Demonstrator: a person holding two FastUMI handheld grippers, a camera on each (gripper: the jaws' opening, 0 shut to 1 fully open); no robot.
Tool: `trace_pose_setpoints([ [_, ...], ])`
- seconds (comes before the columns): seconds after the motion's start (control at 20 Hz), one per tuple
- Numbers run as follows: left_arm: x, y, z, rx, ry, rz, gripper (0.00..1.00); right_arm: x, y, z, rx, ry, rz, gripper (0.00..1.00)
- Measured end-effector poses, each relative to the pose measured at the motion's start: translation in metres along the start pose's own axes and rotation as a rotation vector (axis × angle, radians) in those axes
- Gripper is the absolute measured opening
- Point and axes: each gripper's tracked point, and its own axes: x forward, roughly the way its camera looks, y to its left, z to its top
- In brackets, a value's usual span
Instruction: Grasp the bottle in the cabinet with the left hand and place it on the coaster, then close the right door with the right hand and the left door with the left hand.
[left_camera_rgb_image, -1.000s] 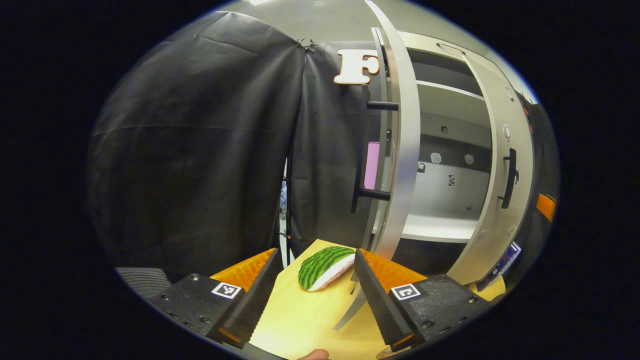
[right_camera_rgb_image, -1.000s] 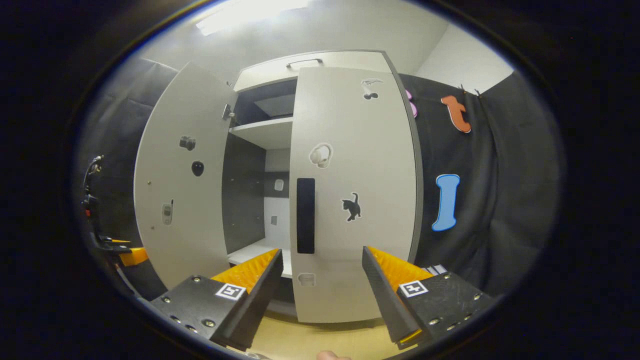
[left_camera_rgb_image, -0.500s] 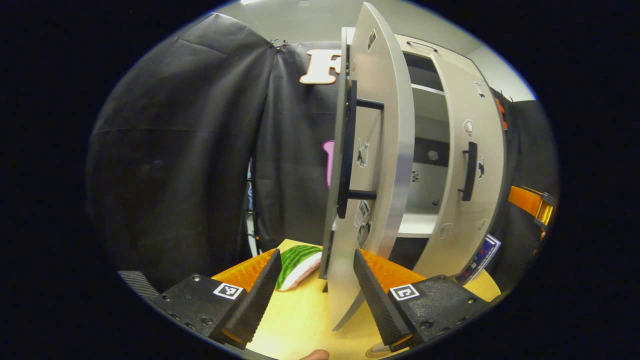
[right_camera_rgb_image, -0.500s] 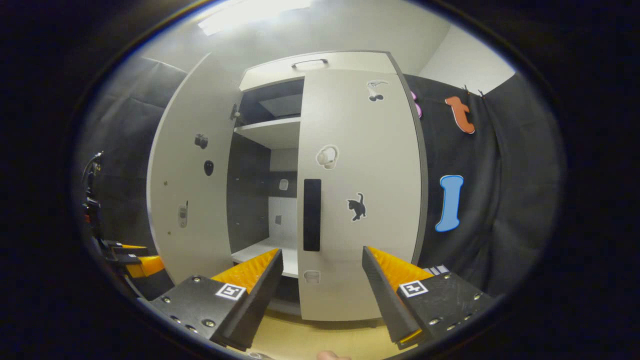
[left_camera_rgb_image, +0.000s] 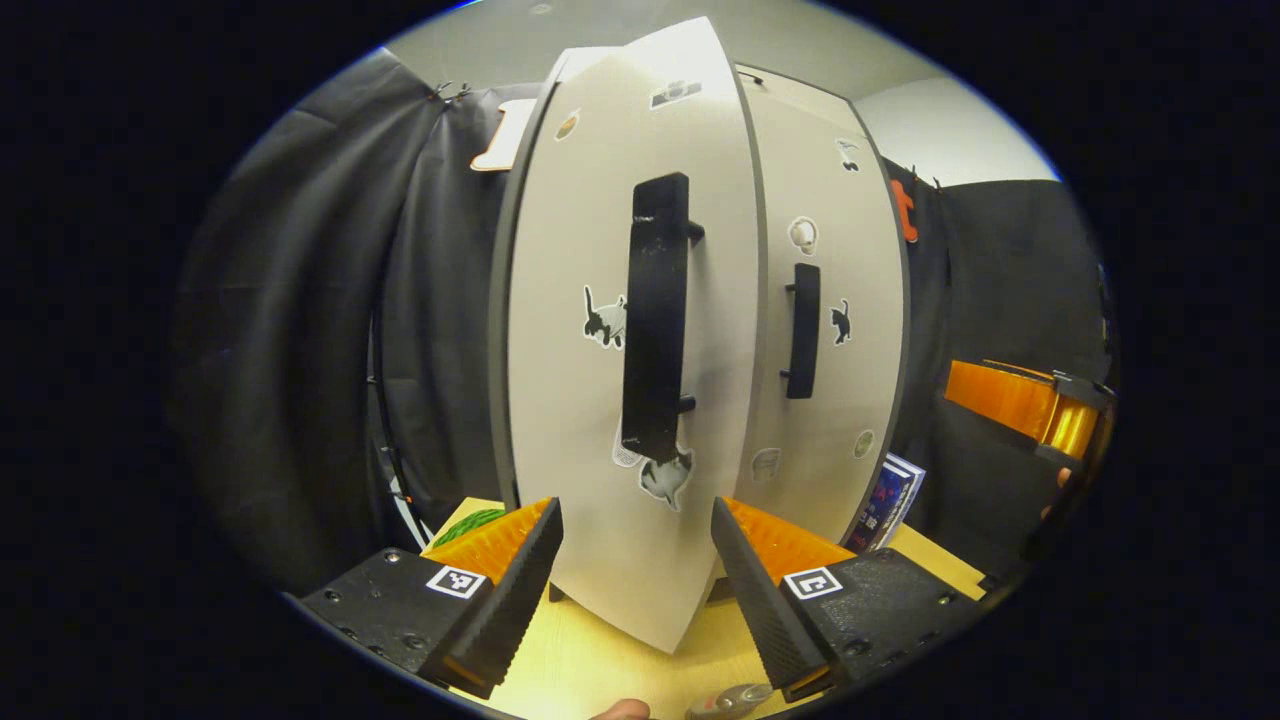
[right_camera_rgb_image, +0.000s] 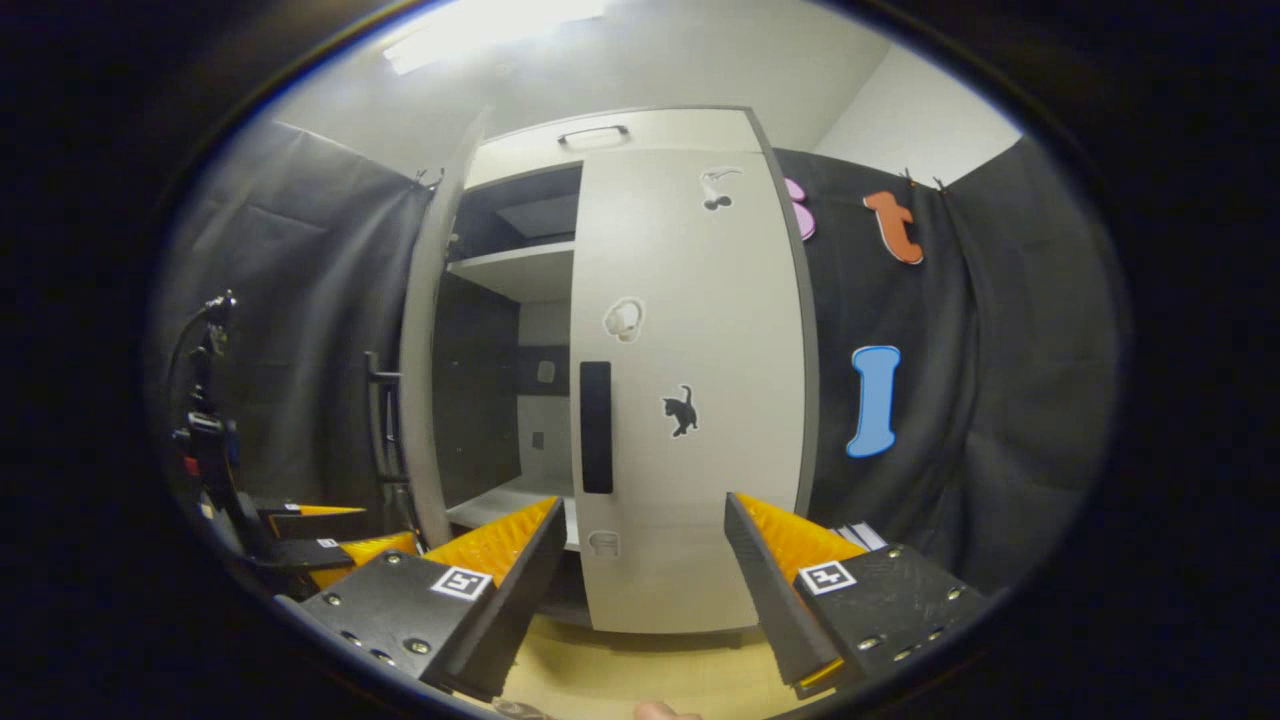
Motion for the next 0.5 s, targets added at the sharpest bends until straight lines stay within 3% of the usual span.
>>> trace_pose_setpoints([
  [0.05, 0.002, -0.004, 0.002, 0.002, -0.001, -0.005, 0.89, -0.002, -0.004, 0.003, 0.002, -0.003, -0.008, 0.96],
  [0.15, 0.001, -0.003, 0.010, 0.001, -0.006, 0.014, 0.93, -0.007, -0.010, 0.005, -0.001, -0.008, -0.027, 0.96],
  [0.2, 0.000, -0.003, 0.016, 0.000, -0.022, 0.028, 0.89, -0.009, -0.016, 0.007, -0.005, -0.012, -0.036, 0.96],
  [0.35, 0.001, -0.012, 0.036, 0.004, -0.049, 0.045, 0.89, -0.013, -0.029, 0.013, -0.009, -0.021, -0.059, 0.96],
  [0.4, -0.001, -0.014, 0.045, 0.006, -0.056, 0.049, 0.94, -0.016, -0.034, 0.019, -0.006, -0.030, -0.068, 0.96],
  [0.45, -0.004, -0.017, 0.055, 0.005, -0.068, 0.051, 0.89, -0.019, -0.038, 0.029, -0.001, -0.053, -0.077, 0.96],
  [0.5, -0.007, -0.021, 0.067, 0.002, -0.085, 0.052, 0.94, -0.021, -0.043, 0.040, 0.003, -0.077, -0.087, 0.96],
])
